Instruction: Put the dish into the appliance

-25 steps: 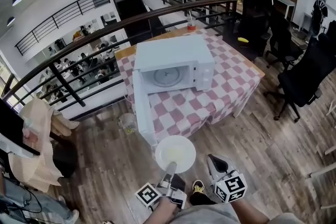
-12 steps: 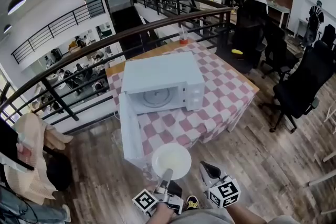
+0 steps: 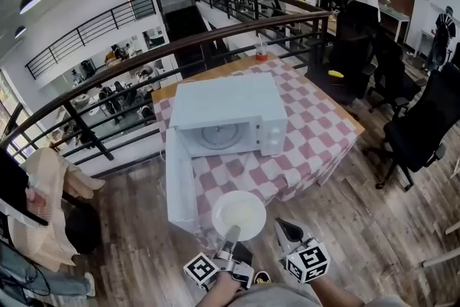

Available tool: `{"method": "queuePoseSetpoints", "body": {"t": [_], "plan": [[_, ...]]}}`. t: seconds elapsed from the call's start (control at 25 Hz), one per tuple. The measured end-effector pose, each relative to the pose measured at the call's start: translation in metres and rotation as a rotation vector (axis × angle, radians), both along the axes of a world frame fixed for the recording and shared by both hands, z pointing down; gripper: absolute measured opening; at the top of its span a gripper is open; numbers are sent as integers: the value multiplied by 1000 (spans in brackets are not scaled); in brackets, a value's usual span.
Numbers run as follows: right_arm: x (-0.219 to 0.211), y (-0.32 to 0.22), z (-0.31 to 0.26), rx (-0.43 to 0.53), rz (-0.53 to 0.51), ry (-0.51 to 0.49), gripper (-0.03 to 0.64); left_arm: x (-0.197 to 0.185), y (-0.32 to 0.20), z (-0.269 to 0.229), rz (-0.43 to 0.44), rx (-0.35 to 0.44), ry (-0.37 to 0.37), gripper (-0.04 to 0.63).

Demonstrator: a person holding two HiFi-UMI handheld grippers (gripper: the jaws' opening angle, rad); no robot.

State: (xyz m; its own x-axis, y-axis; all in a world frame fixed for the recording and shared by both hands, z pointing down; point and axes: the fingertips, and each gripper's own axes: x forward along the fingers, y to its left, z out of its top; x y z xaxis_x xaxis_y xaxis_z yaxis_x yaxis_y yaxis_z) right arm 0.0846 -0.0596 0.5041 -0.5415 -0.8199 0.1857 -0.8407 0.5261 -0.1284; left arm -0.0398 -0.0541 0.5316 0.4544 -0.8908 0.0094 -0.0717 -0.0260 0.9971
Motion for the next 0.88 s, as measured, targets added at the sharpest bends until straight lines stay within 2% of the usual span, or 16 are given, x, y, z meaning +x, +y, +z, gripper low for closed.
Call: {"method": "queuePoseSetpoints", "body": {"t": [0.4, 0.88], "plan": [[-2, -10, 0, 10, -36, -4, -2, 5, -11, -2, -27, 6, 11, 28], [3, -13, -1, 19, -36, 3, -2, 11, -16, -9, -15, 17, 21, 28]]}}
